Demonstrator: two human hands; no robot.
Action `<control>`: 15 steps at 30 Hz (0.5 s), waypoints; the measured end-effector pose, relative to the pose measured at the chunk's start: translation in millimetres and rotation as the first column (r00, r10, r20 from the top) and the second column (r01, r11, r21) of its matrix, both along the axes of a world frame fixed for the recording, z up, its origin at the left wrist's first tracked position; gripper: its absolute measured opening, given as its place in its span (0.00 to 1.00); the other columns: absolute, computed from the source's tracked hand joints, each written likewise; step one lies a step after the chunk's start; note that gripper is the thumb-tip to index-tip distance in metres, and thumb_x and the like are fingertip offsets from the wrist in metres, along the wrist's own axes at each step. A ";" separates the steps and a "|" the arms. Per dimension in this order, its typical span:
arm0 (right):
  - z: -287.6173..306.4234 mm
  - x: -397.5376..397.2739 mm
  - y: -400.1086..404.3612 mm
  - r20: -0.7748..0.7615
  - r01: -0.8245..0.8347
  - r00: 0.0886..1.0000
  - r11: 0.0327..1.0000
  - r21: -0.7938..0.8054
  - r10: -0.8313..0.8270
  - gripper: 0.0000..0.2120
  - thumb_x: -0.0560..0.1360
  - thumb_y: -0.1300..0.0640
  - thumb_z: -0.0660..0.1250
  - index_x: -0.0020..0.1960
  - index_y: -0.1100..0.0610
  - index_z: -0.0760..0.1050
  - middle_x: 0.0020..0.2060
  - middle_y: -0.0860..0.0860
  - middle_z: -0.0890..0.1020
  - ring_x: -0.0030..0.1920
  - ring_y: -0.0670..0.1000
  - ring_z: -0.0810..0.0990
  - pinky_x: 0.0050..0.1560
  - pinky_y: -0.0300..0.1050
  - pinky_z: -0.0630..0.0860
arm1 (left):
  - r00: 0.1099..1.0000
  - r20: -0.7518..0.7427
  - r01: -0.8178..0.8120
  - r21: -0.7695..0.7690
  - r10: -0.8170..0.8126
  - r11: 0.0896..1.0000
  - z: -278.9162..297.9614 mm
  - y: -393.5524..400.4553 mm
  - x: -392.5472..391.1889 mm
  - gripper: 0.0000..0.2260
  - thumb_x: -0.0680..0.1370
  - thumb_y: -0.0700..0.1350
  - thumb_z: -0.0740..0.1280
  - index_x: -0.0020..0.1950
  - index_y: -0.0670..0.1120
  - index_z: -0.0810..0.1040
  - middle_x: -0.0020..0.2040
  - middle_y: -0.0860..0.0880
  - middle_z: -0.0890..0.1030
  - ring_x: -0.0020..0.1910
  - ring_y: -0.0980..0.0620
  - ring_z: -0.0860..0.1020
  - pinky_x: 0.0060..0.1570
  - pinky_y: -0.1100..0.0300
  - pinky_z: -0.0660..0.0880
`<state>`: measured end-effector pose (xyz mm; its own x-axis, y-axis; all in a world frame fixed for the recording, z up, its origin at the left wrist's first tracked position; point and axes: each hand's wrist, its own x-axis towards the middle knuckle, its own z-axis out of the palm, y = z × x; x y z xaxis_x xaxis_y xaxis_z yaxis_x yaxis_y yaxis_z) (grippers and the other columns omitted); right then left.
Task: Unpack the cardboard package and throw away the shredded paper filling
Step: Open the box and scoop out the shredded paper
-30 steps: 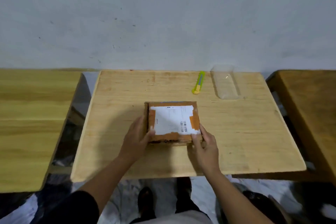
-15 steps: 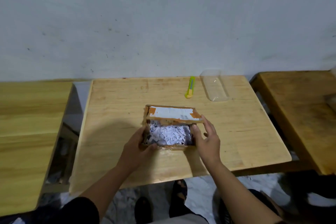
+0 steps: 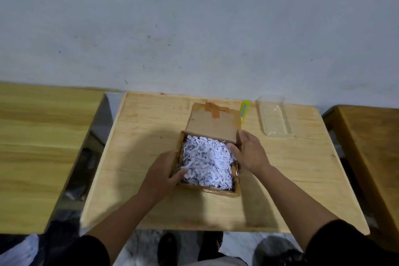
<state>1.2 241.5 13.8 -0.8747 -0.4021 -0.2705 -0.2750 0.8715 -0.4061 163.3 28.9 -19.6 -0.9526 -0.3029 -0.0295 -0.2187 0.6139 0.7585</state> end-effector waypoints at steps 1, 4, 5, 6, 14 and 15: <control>3.0 4.7 -1.1 -0.026 -0.036 0.999 0.999 -0.016 0.036 0.28 0.75 0.43 0.62 0.67 0.59 0.64 0.66 0.56 0.70 0.67 0.57 0.65 0.66 0.48 0.65 | 0.998 -0.007 0.059 -0.040 -0.060 0.997 6.6 1.8 -8.1 0.34 0.67 0.64 0.62 0.67 0.46 0.67 0.64 0.46 0.73 0.62 0.48 0.72 0.56 0.59 0.69; 6.3 26.2 -6.4 -0.031 -0.256 0.967 0.962 -0.091 0.255 0.39 0.71 0.44 0.68 0.74 0.55 0.55 0.72 0.55 0.62 0.72 0.54 0.59 0.70 0.44 0.61 | 0.946 0.121 0.312 -0.078 -0.302 0.947 13.3 8.8 -35.6 0.39 0.67 0.57 0.71 0.73 0.49 0.58 0.74 0.46 0.59 0.72 0.48 0.60 0.69 0.49 0.65; 4.4 33.2 -8.2 0.004 -0.307 0.951 0.948 -0.079 0.309 0.42 0.70 0.44 0.70 0.75 0.54 0.52 0.73 0.55 0.59 0.73 0.55 0.58 0.71 0.45 0.61 | 0.914 0.192 0.380 -0.091 -0.358 0.921 11.5 11.9 -43.9 0.42 0.67 0.54 0.74 0.74 0.50 0.54 0.76 0.47 0.54 0.74 0.49 0.55 0.71 0.48 0.61; -0.9 37.8 -9.1 0.042 -0.339 0.939 0.939 -0.053 0.342 0.45 0.68 0.44 0.71 0.75 0.53 0.49 0.74 0.55 0.56 0.74 0.55 0.56 0.71 0.47 0.61 | 0.884 0.250 0.430 -0.106 -0.394 0.897 9.6 15.4 -50.7 0.45 0.66 0.52 0.75 0.75 0.51 0.50 0.77 0.47 0.49 0.75 0.49 0.51 0.72 0.49 0.59; -22.7 35.7 -19.0 0.186 -0.358 0.922 0.931 0.077 0.339 0.55 0.67 0.48 0.74 0.73 0.45 0.31 0.74 0.61 0.45 0.72 0.62 0.54 0.67 0.51 0.66 | 0.832 0.381 0.461 -0.073 -0.403 0.884 -10.5 29.2 -66.8 0.52 0.66 0.57 0.74 0.74 0.56 0.37 0.77 0.44 0.42 0.76 0.45 0.51 0.71 0.49 0.62; -24.0 35.0 -21.0 0.187 -0.366 0.920 0.926 0.096 0.344 0.55 0.68 0.49 0.73 0.73 0.46 0.30 0.73 0.62 0.46 0.72 0.62 0.56 0.66 0.52 0.66 | 0.840 0.373 0.454 -0.082 -0.395 0.888 -11.4 30.6 -67.4 0.52 0.67 0.58 0.73 0.74 0.55 0.36 0.77 0.45 0.42 0.76 0.45 0.50 0.72 0.51 0.60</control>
